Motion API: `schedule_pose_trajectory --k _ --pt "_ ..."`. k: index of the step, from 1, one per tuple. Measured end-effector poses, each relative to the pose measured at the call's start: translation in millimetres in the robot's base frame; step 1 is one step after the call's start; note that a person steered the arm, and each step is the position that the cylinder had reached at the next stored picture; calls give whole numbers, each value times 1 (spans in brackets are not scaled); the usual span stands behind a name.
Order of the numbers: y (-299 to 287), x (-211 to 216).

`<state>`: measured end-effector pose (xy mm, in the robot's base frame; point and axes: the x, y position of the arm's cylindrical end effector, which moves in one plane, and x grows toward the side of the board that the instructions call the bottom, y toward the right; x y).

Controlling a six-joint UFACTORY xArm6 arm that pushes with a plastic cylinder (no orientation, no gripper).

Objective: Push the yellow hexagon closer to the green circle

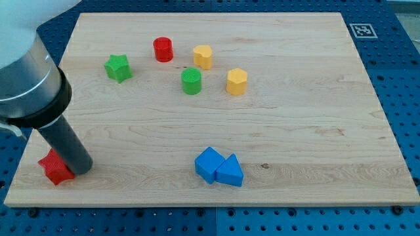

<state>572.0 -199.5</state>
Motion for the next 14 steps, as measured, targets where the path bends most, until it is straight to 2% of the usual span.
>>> schedule_pose_trajectory --k 2,3,7,8,9,14 --pt "0 0" --pt "30 -3" --pt "326 -115" --pt "334 -157" --pt "333 -175" --pt "224 -169"
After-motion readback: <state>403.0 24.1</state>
